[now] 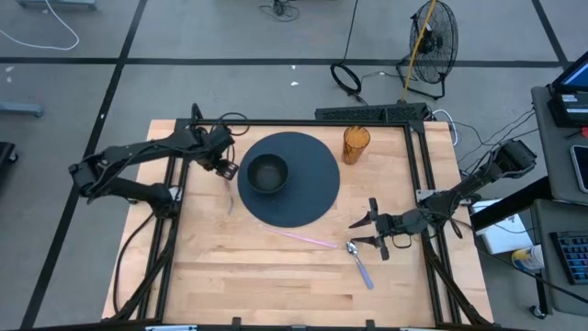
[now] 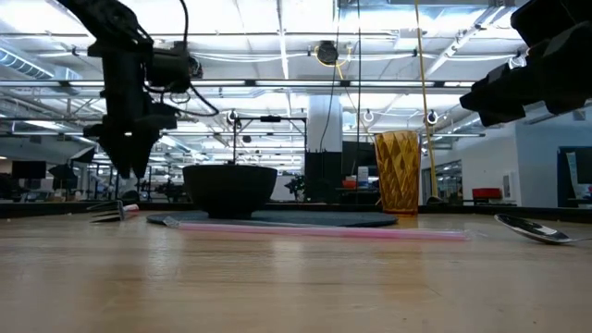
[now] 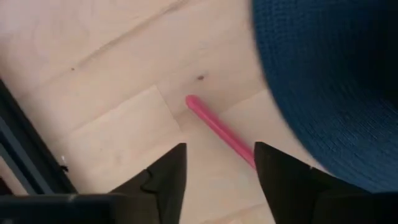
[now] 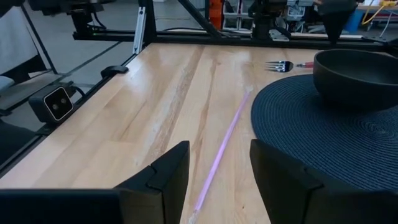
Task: Pick & Place Utensil
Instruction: Put the pink fork into the black bowl
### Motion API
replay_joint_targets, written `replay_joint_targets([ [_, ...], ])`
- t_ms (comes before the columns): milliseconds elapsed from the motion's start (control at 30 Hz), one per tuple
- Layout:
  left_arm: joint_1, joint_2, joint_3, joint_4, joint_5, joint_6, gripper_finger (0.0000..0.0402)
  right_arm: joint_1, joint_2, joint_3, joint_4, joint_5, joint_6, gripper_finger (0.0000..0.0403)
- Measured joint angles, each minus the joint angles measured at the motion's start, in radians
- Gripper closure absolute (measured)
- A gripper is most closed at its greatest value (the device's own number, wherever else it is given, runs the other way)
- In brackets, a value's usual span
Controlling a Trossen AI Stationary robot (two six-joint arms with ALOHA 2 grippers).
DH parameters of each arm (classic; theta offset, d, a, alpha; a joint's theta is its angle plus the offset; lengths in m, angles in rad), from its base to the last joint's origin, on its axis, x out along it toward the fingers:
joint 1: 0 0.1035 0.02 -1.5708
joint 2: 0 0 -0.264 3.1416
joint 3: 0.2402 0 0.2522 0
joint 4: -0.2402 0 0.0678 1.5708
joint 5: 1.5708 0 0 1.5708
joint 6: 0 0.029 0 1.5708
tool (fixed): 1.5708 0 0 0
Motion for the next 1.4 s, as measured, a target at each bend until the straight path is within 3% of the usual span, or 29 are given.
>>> replay_joint_targets([
  [200, 0.013, 0.098, 0.000, 0.010, 0.010, -0.033, 0.0182, 0.000, 0.000, 0.000, 0.000, -0.001, -0.008, 0.0239],
  [533, 0.013, 0.227, 0.000, 0.037, 0.025, -0.057, 0.0219, 0.000, 0.000, 0.000, 0.000, -0.001, -0.007, 0.0239],
  [1167, 0.013, 0.239, -0.010, 0.074, 0.057, -0.076, 0.0302, 0.001, 0.000, 0.000, 0.000, -0.001, 0.004, 0.0239],
  [1400, 0.013, 0.233, -0.099, 0.164, 0.061, -0.080, 0.0295, 0.000, 0.000, 0.000, 0.000, -0.001, 0.001, 0.0239],
])
